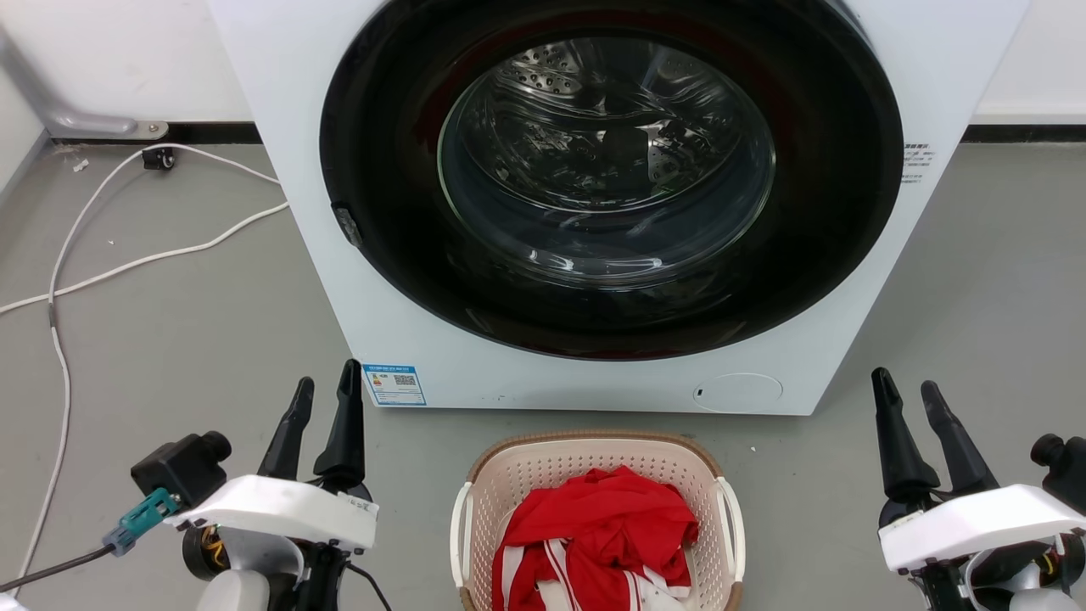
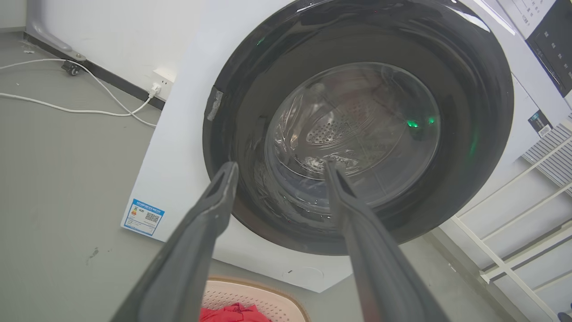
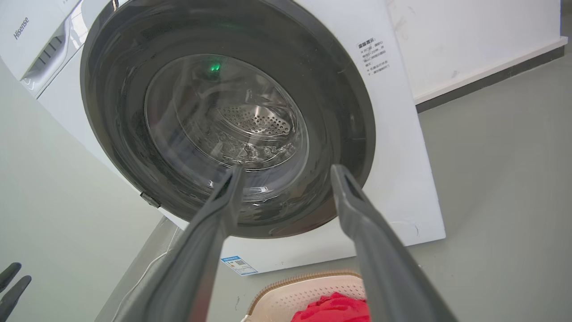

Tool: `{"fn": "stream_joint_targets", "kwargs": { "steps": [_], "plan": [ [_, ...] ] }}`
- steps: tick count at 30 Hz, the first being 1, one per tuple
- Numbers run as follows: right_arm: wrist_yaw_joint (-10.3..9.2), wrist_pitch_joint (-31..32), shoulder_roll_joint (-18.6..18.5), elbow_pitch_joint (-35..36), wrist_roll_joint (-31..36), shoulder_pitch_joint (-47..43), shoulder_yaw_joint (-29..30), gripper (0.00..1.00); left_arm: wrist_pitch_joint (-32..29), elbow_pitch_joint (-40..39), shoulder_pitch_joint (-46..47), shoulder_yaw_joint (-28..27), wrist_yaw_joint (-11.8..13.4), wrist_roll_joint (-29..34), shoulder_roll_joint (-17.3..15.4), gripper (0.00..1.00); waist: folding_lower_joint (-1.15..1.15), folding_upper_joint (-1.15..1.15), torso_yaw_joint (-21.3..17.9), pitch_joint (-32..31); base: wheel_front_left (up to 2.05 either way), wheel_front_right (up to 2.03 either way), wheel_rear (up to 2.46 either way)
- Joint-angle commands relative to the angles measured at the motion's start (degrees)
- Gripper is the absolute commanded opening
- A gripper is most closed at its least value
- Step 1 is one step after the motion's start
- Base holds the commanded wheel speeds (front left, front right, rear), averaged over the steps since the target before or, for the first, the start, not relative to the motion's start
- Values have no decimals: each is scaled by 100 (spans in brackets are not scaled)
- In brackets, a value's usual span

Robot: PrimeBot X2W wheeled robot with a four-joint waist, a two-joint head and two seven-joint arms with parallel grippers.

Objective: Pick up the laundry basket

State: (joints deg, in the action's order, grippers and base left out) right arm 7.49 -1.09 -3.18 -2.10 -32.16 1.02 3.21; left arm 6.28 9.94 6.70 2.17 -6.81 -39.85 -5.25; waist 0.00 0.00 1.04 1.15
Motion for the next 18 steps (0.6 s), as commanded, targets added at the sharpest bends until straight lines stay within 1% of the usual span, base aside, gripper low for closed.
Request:
{"fn": "stream_joint_targets", "kwargs": {
  "steps": [1, 18],
  "plan": [
    [0, -3, 5, 102, 183, -17, 18, 100, 48, -49, 180, 32, 21, 159, -51, 100, 0, 0, 2, 1, 0, 0, 0],
    [0, -40, 15, 273, 1367, -123, 28, 100, 309, 112, 279, 193, 81, 1250, -107, 100, 0, 0, 24, 36, 0, 0, 0]
  ]
}}
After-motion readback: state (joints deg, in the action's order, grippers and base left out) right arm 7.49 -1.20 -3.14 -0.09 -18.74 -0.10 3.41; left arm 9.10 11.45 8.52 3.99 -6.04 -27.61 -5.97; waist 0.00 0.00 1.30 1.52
